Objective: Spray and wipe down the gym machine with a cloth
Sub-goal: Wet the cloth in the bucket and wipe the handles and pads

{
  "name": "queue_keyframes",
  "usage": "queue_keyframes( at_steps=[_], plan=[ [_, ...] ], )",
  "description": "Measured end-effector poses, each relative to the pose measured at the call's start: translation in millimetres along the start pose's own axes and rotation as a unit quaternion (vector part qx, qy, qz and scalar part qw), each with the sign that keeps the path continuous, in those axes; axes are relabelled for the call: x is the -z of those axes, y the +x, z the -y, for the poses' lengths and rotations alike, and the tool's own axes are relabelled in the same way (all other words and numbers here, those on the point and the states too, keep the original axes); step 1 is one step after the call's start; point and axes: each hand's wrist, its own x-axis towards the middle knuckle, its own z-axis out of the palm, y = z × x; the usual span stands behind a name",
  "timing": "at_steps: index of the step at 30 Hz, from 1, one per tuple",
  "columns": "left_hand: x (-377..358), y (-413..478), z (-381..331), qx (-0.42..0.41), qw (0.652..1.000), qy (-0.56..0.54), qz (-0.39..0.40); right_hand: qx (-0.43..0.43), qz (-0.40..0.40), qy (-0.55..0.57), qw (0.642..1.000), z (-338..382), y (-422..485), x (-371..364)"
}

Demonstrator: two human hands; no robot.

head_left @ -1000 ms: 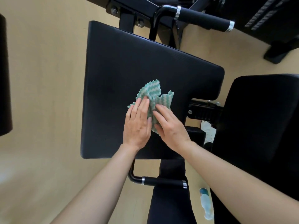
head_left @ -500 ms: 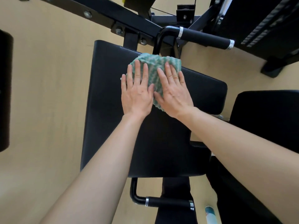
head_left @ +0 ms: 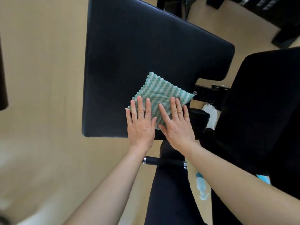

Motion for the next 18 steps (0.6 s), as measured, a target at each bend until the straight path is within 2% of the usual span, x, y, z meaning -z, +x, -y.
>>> queue_keyframes(
  at_steps=[6, 9, 12, 14, 16, 18],
  plan=[
    [-23, -43, -21, -0.103, 0.994, 0.012, 0.034, -0.120, 0.045, 0.042, 0.991, 3, -70, -36],
    [-25, -40, -45, -0.183, 0.983, 0.013, 0.017, -0.182, 0.067, 0.058, 0.979, -9, -94, -41],
    [-34, -30, -73, -0.279, 0.960, -0.009, 0.017, -0.266, 0.030, 0.116, 0.956, -19, -102, -37],
    [-43, -26, -83, -0.301, 0.952, -0.007, 0.046, -0.320, -0.014, 0.217, 0.922, -27, -100, -35],
    [-49, -26, -83, -0.296, 0.953, 0.012, 0.064, -0.328, -0.034, 0.300, 0.895, -35, -93, -33],
    [-50, -26, -76, -0.298, 0.952, 0.024, 0.061, -0.292, -0.028, 0.315, 0.903, -38, -84, -30]
  ],
)
